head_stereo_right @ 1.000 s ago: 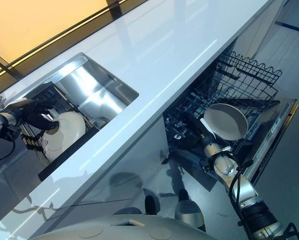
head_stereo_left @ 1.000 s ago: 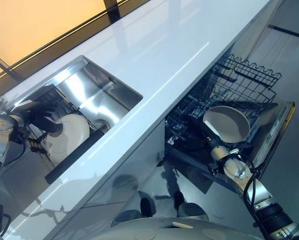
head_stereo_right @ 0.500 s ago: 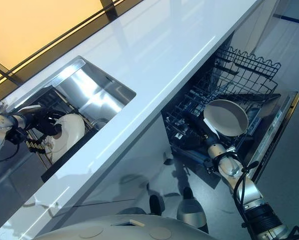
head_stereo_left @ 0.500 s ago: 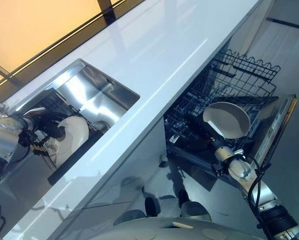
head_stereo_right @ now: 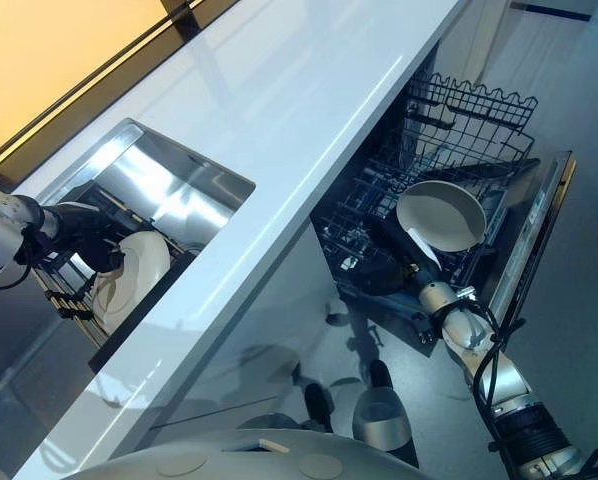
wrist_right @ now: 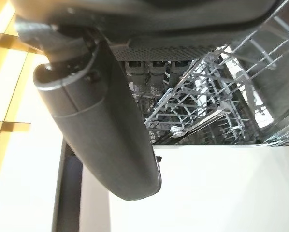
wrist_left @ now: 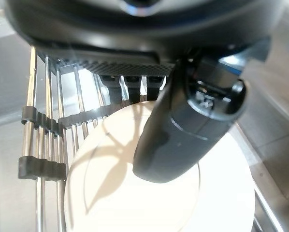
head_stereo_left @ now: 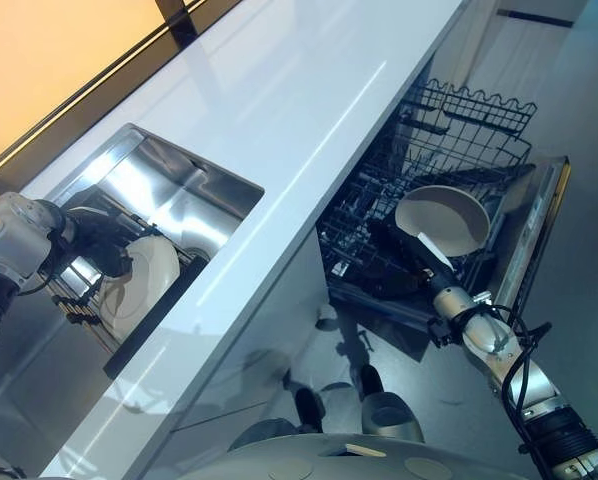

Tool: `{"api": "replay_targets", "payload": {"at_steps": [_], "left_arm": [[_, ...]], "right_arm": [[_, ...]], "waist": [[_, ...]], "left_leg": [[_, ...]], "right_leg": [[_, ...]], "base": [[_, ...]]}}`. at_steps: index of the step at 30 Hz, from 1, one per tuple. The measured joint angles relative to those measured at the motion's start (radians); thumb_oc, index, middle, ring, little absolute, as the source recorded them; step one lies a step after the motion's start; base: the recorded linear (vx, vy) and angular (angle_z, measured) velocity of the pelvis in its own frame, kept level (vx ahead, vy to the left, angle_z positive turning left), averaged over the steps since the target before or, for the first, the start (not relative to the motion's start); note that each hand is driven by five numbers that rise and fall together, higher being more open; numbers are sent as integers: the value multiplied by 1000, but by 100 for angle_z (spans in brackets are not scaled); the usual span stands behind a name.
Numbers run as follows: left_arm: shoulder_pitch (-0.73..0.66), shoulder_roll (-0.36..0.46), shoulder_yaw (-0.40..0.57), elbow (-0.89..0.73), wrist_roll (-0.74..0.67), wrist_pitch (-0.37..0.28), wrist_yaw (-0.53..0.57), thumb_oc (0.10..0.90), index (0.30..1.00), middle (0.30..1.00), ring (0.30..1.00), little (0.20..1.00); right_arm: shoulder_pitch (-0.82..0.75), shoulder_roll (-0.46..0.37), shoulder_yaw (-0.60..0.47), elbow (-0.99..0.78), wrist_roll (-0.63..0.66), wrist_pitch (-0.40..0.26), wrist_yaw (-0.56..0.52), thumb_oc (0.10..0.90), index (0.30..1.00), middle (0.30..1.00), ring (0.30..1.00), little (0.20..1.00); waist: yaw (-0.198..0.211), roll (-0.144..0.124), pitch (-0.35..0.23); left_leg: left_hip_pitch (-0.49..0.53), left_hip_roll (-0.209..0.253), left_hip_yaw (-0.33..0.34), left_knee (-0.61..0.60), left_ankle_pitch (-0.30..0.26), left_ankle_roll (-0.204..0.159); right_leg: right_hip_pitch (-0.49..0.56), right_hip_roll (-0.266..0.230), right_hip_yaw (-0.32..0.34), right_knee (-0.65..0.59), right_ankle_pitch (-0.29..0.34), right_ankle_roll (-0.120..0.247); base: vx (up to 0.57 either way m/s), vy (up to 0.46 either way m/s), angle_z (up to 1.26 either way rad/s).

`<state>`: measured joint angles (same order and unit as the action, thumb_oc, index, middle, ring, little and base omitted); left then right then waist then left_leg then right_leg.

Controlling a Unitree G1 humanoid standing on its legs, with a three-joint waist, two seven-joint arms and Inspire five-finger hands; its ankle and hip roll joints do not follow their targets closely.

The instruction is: Pick up plates and place into dishwasher.

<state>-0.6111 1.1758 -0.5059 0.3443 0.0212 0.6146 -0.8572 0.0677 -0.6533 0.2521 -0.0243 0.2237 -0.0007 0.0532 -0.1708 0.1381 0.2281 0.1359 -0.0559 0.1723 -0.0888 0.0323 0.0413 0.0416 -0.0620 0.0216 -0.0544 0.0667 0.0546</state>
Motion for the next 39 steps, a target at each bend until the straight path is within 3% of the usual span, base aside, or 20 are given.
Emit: {"api": "replay_targets", "payload": {"at_steps": [8,21,22,23,25,30,33,39], "left_arm": [[120,41,113,-145,-1,17,6,800,900,900,900,900],[408,11,497,-300,-159,0,66,800,900,900,900,900],[409,6,506,-300,-164,-3,66,687,804,804,804,787],[408,2,516,-300,-171,-6,66,259,436,436,436,359],[407,-1,537,-300,-188,-8,66,100,300,300,300,200],[390,-22,564,-391,-357,-31,50,100,300,300,300,200],[406,-28,526,-469,-435,-28,-53,100,300,300,300,200],[437,-64,501,-423,-422,-28,-22,100,300,300,300,200]], "right_arm": [[-8,-13,6,-1,1,15,-10,800,900,900,900,900],[20,-17,-23,-1,-11,36,1,800,900,900,900,900],[19,-17,-24,-1,-11,38,1,800,900,900,900,900],[19,-17,-24,-1,-11,42,1,800,900,900,900,900],[19,-17,-25,-1,-11,49,0,800,900,900,900,900],[16,-23,-26,-1,-11,66,-9,800,900,900,900,900],[15,-31,-24,0,-10,70,-19,800,900,900,900,900],[19,-31,-10,0,-8,70,-23,800,900,900,900,900]], "waist": [[9,0,13],[61,3,15],[62,3,15],[62,3,15],[65,2,15],[89,1,14],[94,10,1],[97,1,-10]], "left_leg": [[18,-1,12,0,-6,-1],[48,0,6,0,-16,-13],[48,0,-4,0,-15,-13],[48,0,-15,0,-15,-13],[49,1,-21,0,-15,-13],[52,0,-38,0,-15,-13],[52,1,-44,0,-15,-13],[45,8,-42,0,-11,-6]], "right_leg": [[24,-2,-6,-21,1,1],[58,-4,-66,-33,1,1],[61,-4,-72,-34,1,1],[65,-4,-83,-34,1,1],[68,-4,-88,-34,1,1],[75,-6,-93,-34,1,0],[78,-4,-98,-34,1,0],[69,3,-98,-34,5,-6]], "base": [[-64,22,-3],[-48,-20,-1],[-37,-26,17],[-28,-15,18],[-22,-7,14],[-35,-18,7],[-33,-36,7],[-12,-13,0]]}}
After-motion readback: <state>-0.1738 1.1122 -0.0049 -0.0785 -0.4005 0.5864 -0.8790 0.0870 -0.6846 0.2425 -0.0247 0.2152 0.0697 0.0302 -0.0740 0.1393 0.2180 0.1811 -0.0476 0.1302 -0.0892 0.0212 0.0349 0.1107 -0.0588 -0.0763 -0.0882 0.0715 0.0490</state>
